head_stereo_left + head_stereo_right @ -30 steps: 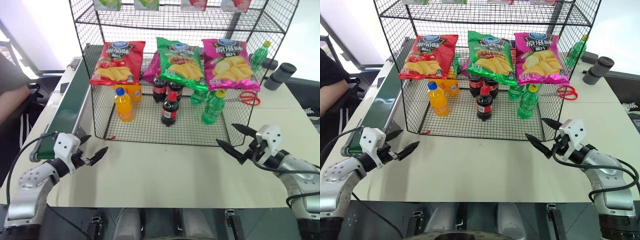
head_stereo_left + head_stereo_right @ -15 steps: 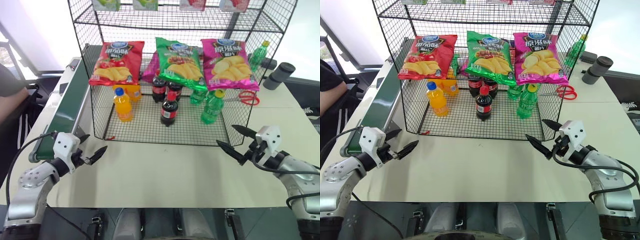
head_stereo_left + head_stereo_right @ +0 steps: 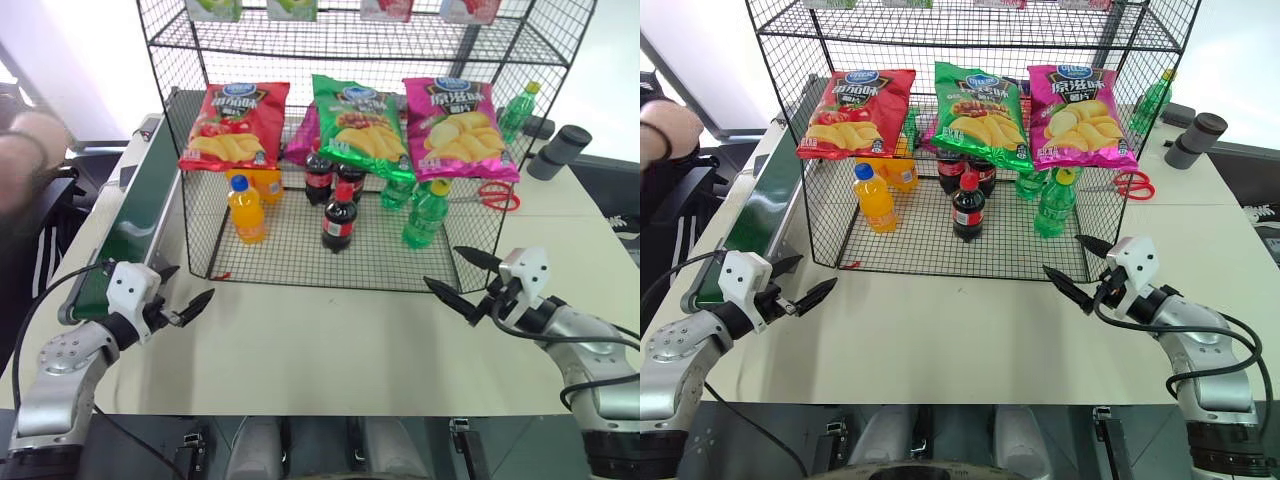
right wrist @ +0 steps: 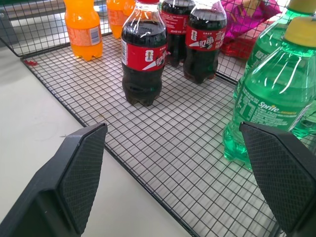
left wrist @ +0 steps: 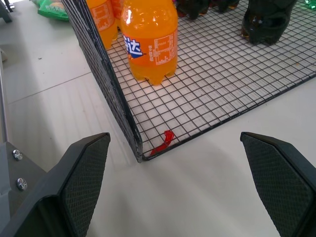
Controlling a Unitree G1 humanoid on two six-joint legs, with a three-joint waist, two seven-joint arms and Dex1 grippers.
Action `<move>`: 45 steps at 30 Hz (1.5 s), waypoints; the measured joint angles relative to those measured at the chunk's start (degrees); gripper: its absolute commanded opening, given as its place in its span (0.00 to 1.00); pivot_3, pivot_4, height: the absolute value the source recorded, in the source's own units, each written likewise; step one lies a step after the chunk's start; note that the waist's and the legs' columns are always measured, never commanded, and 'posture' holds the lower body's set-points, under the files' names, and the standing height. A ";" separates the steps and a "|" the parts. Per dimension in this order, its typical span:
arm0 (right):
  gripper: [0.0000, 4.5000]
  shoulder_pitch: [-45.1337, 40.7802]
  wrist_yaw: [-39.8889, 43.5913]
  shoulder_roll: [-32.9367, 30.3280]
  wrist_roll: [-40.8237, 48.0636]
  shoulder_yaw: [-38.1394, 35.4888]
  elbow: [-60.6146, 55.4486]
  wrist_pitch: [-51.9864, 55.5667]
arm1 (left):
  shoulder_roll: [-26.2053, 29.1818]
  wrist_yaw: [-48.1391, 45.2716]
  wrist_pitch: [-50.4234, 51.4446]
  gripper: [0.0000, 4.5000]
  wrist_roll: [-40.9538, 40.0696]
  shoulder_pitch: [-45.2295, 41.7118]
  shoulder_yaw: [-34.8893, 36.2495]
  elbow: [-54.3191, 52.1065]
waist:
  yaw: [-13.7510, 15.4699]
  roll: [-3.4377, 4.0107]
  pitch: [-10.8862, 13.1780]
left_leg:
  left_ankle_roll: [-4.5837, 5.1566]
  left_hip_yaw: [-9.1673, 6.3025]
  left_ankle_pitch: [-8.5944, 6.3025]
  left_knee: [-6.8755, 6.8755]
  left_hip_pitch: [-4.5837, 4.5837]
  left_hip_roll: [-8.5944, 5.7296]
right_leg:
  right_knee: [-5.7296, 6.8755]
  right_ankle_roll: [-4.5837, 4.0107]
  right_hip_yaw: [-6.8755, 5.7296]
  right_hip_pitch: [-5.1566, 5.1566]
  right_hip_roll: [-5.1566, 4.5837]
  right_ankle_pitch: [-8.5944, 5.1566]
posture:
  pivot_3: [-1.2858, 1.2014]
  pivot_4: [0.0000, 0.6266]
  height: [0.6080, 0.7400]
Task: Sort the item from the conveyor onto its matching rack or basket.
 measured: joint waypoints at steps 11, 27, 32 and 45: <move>0.99 -0.46 -0.06 0.21 -0.57 0.12 0.37 -0.28 | -0.63 0.55 -0.07 1.00 0.15 0.22 -0.21 0.00 | -0.01 0.00 0.00 | 0.00 0.00 0.00 0.00 0.00 0.00 | 0.02 0.02 0.00 0.00 0.02 0.01 | 0.52 0.24 1.00; 0.99 -1.60 -1.18 0.48 -0.69 1.39 0.40 -0.25 | -1.24 1.44 -0.30 1.00 1.22 -0.61 -0.70 0.12 | 0.00 0.00 0.00 | 0.00 0.01 0.00 0.01 0.00 0.00 | 0.03 0.06 -0.01 0.00 0.06 0.03 | 0.52 0.24 1.00; 0.99 -2.14 -1.23 0.48 -0.80 1.40 0.49 -0.26 | -2.03 1.85 -0.35 1.00 1.39 -1.17 -0.78 0.29 | 0.01 0.00 0.00 | 0.01 0.01 0.00 0.03 0.01 0.00 | 0.04 0.07 -0.01 0.01 0.08 0.04 | 0.52 0.24 1.00; 0.99 -2.17 -2.00 0.48 -1.20 1.40 0.52 -0.08 | -3.35 2.93 -0.38 1.00 1.62 -1.11 -0.80 0.45 | 0.02 -0.01 -0.01 | 0.01 0.02 0.00 0.05 0.01 0.00 | 0.05 0.09 -0.01 0.01 0.10 0.05 | 0.52 0.24 1.00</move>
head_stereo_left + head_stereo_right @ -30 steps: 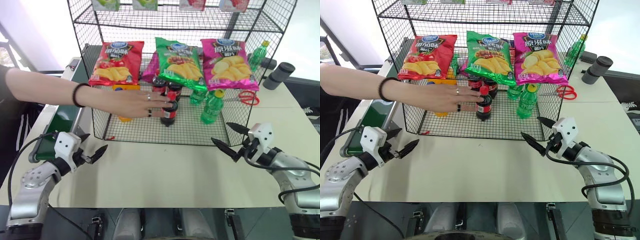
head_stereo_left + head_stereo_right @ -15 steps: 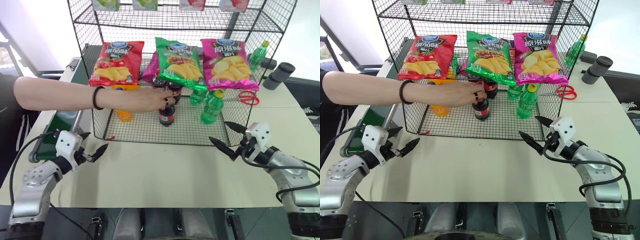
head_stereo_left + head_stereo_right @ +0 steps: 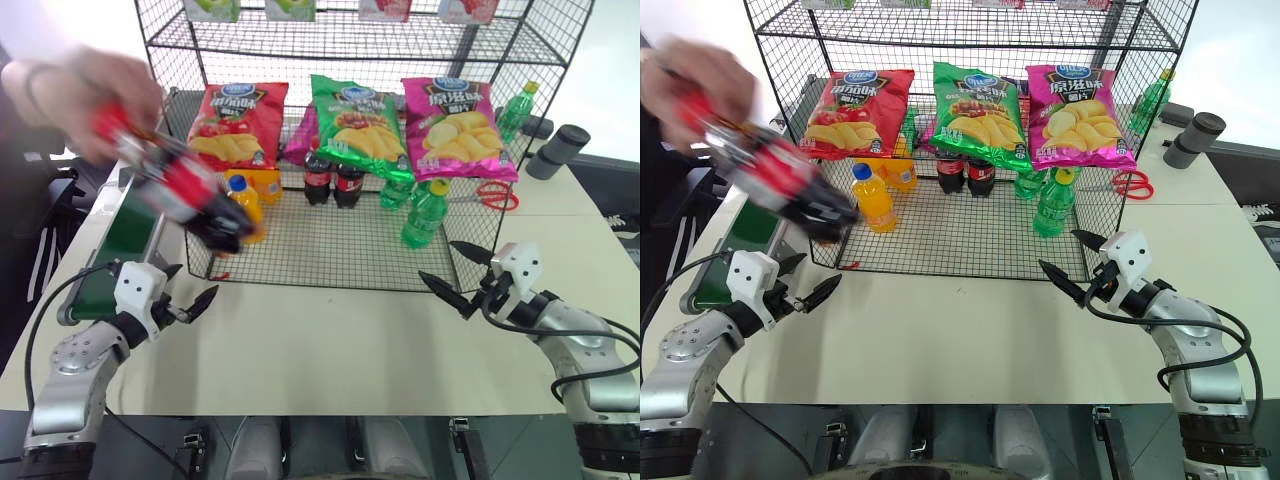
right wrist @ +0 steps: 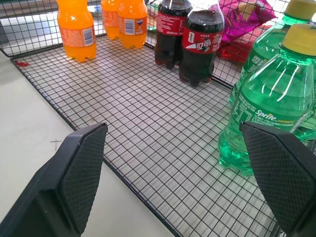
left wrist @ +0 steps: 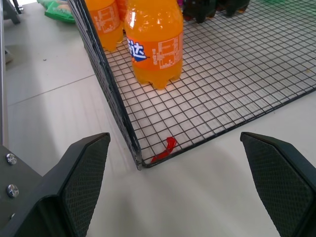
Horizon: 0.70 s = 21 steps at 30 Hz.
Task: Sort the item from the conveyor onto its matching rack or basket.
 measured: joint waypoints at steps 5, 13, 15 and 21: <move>0.99 0.23 -0.01 -0.05 0.01 0.00 -0.07 0.38 | -0.17 0.73 0.33 1.00 -0.31 1.39 0.12 -0.82 | -0.03 0.00 0.00 | 0.00 0.00 0.00 0.00 0.00 0.00 | 0.00 0.00 0.00 0.00 0.01 0.00 | 0.52 0.24 1.00; 0.99 -1.93 -0.83 0.12 -0.04 1.18 -0.15 1.03 | -0.63 2.57 1.69 1.00 -2.93 2.04 3.22 -2.98 | -0.07 0.00 -0.01 | 0.00 -0.01 0.00 0.02 0.01 0.00 | 0.03 0.00 0.01 0.00 0.01 0.00 | 0.52 0.24 1.00; 0.99 -2.95 -1.06 0.12 -0.03 1.60 -0.15 1.15 | -1.26 3.01 1.42 1.00 -2.99 2.05 4.02 -3.06 | -0.01 0.00 -0.01 | 0.00 0.00 0.00 0.02 0.02 0.00 | 0.03 0.00 0.00 0.00 0.01 0.00 | 0.52 0.24 1.00; 0.99 -4.00 -2.07 1.29 0.12 1.66 -0.12 2.36 | -2.72 4.97 -0.16 1.00 -3.03 1.01 5.81 -2.33 | 0.07 -0.01 -0.01 | 0.00 0.00 0.00 0.03 0.01 -0.01 | 0.02 0.00 0.00 0.02 0.01 0.00 | 0.52 0.24 1.00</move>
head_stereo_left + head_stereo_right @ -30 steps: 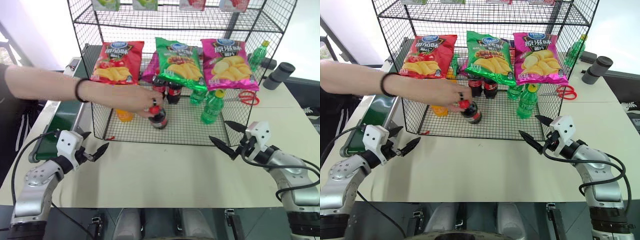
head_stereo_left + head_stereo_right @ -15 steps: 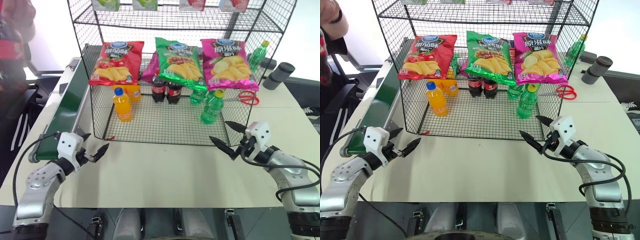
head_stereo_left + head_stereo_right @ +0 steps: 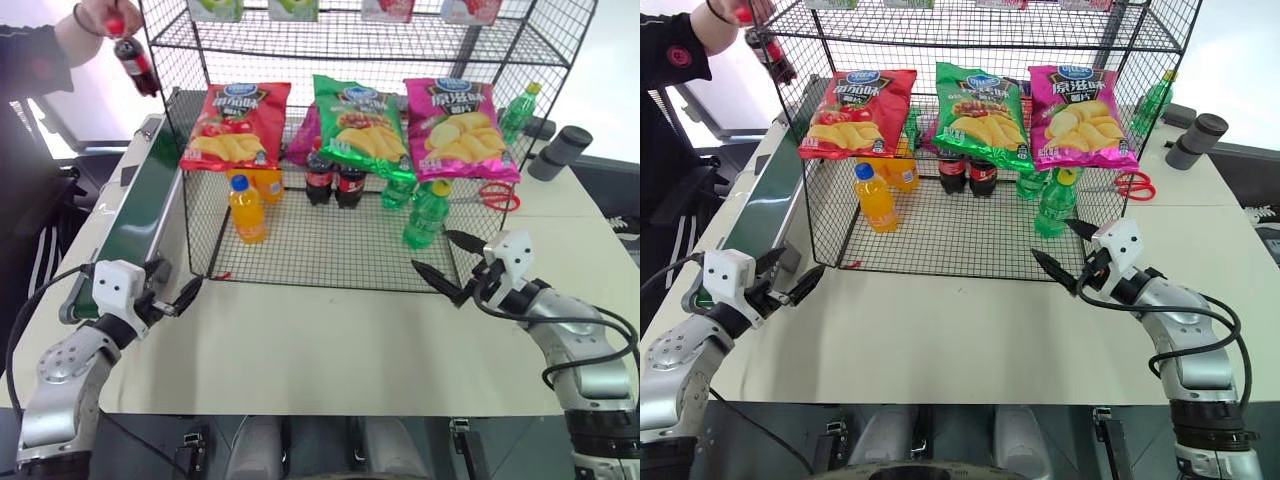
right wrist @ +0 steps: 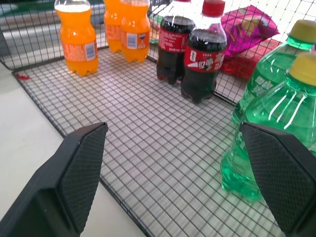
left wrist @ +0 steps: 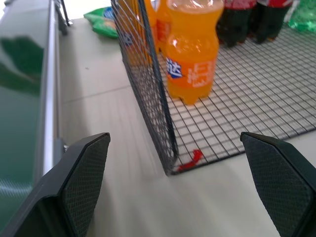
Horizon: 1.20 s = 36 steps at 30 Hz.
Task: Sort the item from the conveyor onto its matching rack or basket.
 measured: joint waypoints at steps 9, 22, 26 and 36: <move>0.99 -1.59 -4.37 2.61 -1.38 0.71 -0.01 -0.06 | -3.45 10.85 -3.23 1.00 -0.08 -6.43 7.74 7.91 | -0.06 -0.03 -0.02 | 0.00 -0.01 0.00 0.02 0.01 0.00 | 0.04 0.02 -0.01 0.00 0.04 0.01 | 0.52 0.24 1.00; 0.99 -2.75 -6.69 6.43 -2.70 4.74 -0.26 1.31 | -5.74 16.81 -6.51 1.00 2.74 -8.50 7.73 13.65 | -0.08 -0.07 -0.04 | 0.00 -0.01 0.00 0.02 0.01 0.01 | 0.06 0.03 -0.02 -0.01 0.04 0.02 | 0.52 0.24 1.00; 0.99 -1.97 -5.30 7.83 -1.56 7.29 -2.92 2.05 | -6.17 17.73 -7.30 1.00 2.82 -9.47 7.70 14.91 | -0.08 -0.08 -0.05 | 0.00 -0.02 0.00 0.02 0.01 0.01 | 0.06 0.03 -0.03 -0.01 0.04 0.02 | 0.52 0.24 1.00; 0.99 -0.78 -3.24 8.82 -1.98 10.36 -4.40 -0.88 | -6.19 19.08 -7.81 1.00 3.96 -9.80 7.33 14.91 | -0.10 -0.11 -0.07 | 0.00 -0.02 0.00 0.02 0.01 0.01 | 0.06 0.03 -0.03 -0.01 0.02 0.02 | 0.52 0.24 1.00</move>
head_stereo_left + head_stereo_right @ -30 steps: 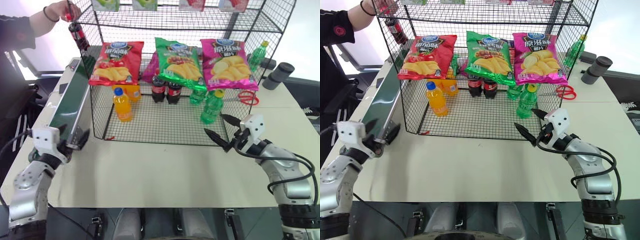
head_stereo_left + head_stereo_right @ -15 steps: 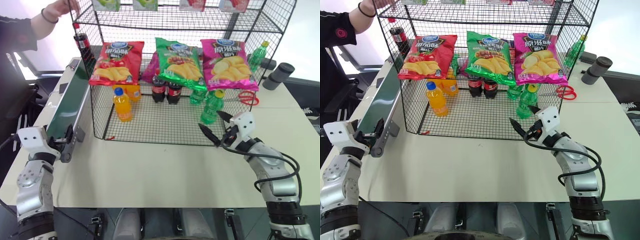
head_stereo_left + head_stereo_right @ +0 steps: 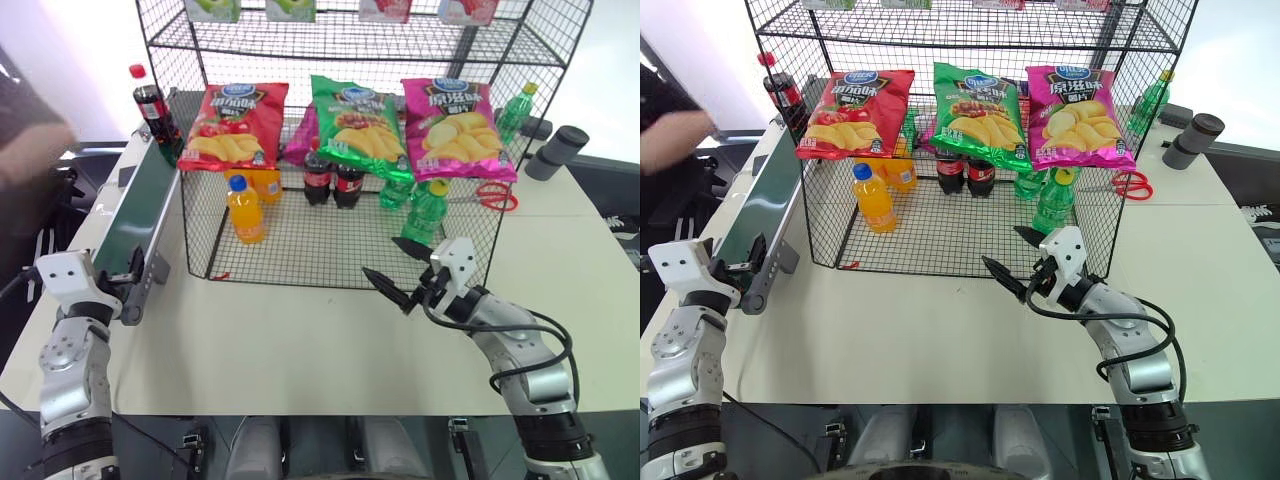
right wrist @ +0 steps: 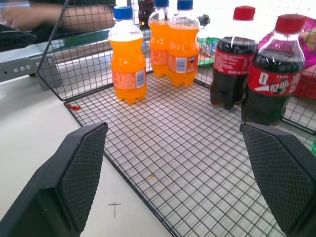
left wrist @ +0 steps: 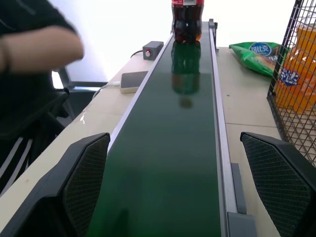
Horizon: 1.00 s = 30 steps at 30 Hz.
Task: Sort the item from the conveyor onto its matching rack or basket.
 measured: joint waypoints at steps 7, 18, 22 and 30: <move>0.99 -0.02 0.73 0.52 -0.93 1.52 0.31 -1.57 | -0.89 0.22 -0.56 1.00 0.25 -0.01 -0.04 0.00 | 0.01 -0.01 0.00 | 0.00 0.00 0.00 0.00 0.00 0.00 | 0.00 0.00 0.00 0.00 -0.01 0.00 | 0.52 0.24 1.00; 0.99 -0.02 1.01 0.56 -1.43 1.94 0.33 -1.57 | -0.92 1.86 -1.07 1.00 0.63 -0.37 0.00 1.16 | 0.01 -0.01 0.00 | 0.00 0.00 0.00 0.00 0.00 0.00 | 0.00 0.00 0.00 0.00 -0.02 0.00 | 0.52 0.24 1.00; 0.99 -0.02 1.70 0.59 -1.41 2.42 0.27 -1.56 | -0.92 2.27 -1.53 1.00 0.63 -0.37 0.05 2.00 | 0.00 -0.01 -0.01 | 0.00 0.00 0.00 0.00 0.00 0.00 | 0.00 0.00 0.00 0.00 -0.02 0.00 | 0.52 0.24 1.00; 0.99 0.02 3.64 0.80 -0.59 4.95 -1.61 -0.56 | -1.04 3.33 -2.36 1.00 0.55 -0.36 0.19 2.44 | 0.01 -0.02 -0.01 | 0.00 -0.01 0.00 0.00 0.00 0.00 | 0.00 0.00 0.00 0.00 -0.03 0.00 | 0.52 0.24 1.00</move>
